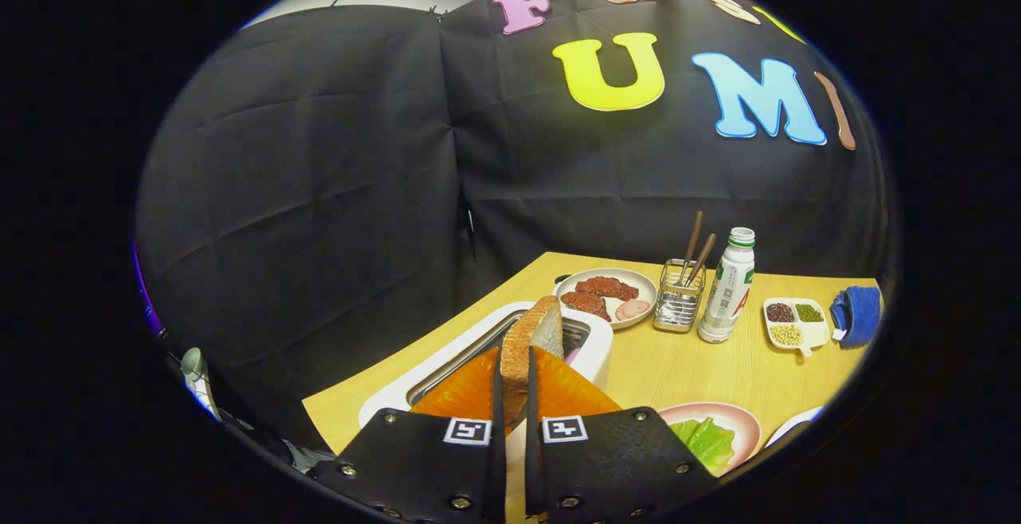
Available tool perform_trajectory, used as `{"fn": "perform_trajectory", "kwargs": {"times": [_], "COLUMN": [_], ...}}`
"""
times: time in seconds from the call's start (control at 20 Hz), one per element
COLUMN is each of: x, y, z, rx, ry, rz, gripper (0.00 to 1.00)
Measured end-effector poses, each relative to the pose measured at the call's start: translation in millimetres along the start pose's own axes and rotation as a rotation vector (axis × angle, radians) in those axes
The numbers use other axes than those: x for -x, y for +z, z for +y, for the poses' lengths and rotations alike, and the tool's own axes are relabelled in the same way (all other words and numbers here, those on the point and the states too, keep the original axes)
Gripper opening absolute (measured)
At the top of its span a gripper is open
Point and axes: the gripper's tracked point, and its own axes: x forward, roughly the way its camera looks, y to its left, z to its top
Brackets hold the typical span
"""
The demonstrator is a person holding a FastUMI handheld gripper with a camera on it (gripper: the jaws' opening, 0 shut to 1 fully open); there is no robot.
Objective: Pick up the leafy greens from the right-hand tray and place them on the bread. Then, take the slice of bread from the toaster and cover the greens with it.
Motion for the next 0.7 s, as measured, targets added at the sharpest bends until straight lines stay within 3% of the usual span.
{"fn": "perform_trajectory", "kwargs": {"times": [0.45,0.7], "x": [49.4,82.5], "y": [61.5,68.8], "z": [-25.5,-79.0], "rx": [-0.106,-0.058], "ry": [0.024,-0.085], "rz": [-0.133,-0.178], "gripper": [0.09,0.09]}}
